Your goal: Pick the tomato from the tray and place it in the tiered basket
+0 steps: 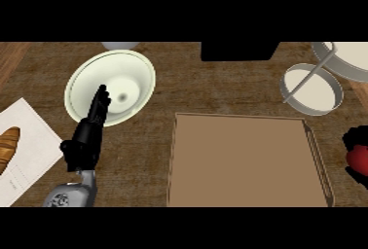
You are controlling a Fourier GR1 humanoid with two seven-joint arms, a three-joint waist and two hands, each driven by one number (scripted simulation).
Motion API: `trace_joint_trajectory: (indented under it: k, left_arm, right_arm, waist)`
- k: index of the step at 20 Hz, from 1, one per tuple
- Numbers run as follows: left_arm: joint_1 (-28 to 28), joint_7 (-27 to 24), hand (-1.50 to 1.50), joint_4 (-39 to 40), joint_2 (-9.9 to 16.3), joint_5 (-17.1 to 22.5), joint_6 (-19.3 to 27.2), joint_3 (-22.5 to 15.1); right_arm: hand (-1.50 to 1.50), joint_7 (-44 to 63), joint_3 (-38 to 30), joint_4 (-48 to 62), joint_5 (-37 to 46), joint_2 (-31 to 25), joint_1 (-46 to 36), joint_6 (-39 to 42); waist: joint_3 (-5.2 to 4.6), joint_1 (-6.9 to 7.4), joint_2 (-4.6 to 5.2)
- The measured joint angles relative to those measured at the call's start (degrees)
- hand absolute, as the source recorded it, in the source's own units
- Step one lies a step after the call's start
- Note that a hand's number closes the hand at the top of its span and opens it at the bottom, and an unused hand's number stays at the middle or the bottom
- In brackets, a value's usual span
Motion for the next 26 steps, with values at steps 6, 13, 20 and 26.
trace_joint_trajectory:
  k: [6, 13, 20, 26]
  left_arm:
    - [-1.0, 0.0, 0.00, 1.1, -0.4, -0.5, 0.6, 0.0]
    - [-0.6, 1.2, 0.00, -0.3, -0.9, -1.0, 0.9, -1.4]
    - [-0.5, 0.0, 0.00, 0.4, -0.5, -0.7, 0.0, -1.3]
    - [-1.8, 0.6, 0.00, 0.7, -0.8, -0.9, -0.1, -1.2]
  right_arm:
    - [1.50, -0.2, -12.7, -9.1, -12.7, -5.8, -1.2, 11.6]
    - [1.50, 3.6, -24.0, -9.7, -23.6, -12.9, -6.1, 23.9]
    - [1.50, 13.4, -25.6, -6.7, -35.1, -14.8, -13.2, 33.5]
    - [1.50, 20.8, -20.2, -3.3, -38.8, -14.5, -22.2, 36.6]
  waist:
    - [-0.05, -0.21, -0.08]
    - [-0.02, 0.73, 0.09]
    - [-0.04, 1.48, 0.22]
    - [-0.01, 1.90, 0.36]
